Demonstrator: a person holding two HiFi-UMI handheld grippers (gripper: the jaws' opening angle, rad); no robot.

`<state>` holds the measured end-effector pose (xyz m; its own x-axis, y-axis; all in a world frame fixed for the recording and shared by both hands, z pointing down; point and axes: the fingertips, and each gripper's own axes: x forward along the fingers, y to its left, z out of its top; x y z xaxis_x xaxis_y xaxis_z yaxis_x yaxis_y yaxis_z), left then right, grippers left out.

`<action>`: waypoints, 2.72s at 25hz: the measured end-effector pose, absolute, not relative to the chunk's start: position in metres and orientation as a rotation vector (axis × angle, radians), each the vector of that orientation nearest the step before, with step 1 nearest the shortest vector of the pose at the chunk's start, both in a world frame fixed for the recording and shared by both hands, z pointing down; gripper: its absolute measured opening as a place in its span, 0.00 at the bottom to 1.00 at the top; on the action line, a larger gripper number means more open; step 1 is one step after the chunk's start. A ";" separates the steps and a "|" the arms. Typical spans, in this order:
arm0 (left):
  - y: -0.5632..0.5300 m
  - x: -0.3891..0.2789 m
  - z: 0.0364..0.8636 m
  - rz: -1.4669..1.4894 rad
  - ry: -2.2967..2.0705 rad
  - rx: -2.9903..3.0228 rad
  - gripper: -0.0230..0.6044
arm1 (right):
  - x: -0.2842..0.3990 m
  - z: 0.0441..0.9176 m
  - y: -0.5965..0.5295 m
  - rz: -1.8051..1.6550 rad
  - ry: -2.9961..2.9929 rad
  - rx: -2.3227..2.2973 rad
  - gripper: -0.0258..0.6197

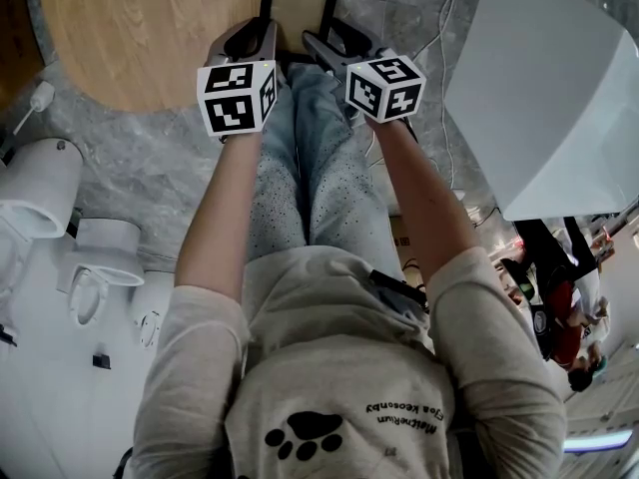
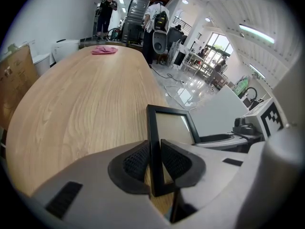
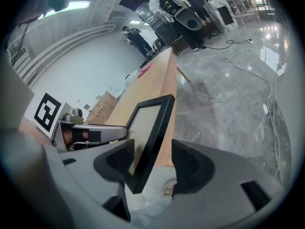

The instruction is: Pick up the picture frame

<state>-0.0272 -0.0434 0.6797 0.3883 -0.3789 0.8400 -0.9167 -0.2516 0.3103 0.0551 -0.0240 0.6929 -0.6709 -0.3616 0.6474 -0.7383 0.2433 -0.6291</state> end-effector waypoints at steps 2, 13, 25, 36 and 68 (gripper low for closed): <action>-0.043 -0.027 0.680 0.812 -1.119 1.817 0.17 | 0.052 0.695 -0.026 1.441 -2.161 1.000 0.43; -0.040 -0.025 0.680 0.783 -1.082 1.837 0.16 | 0.043 0.695 -0.035 1.710 -2.178 1.016 0.37; -0.039 -0.024 0.676 0.779 -1.052 1.851 0.16 | 0.042 0.668 -0.029 1.841 -2.154 0.973 0.18; -0.042 -0.030 0.668 0.802 -1.043 1.837 0.15 | 0.032 0.643 -0.036 1.812 -2.155 1.043 0.13; -0.062 -0.049 0.537 0.637 -1.219 2.002 0.05 | 0.036 0.522 -0.071 1.171 -2.283 1.261 0.11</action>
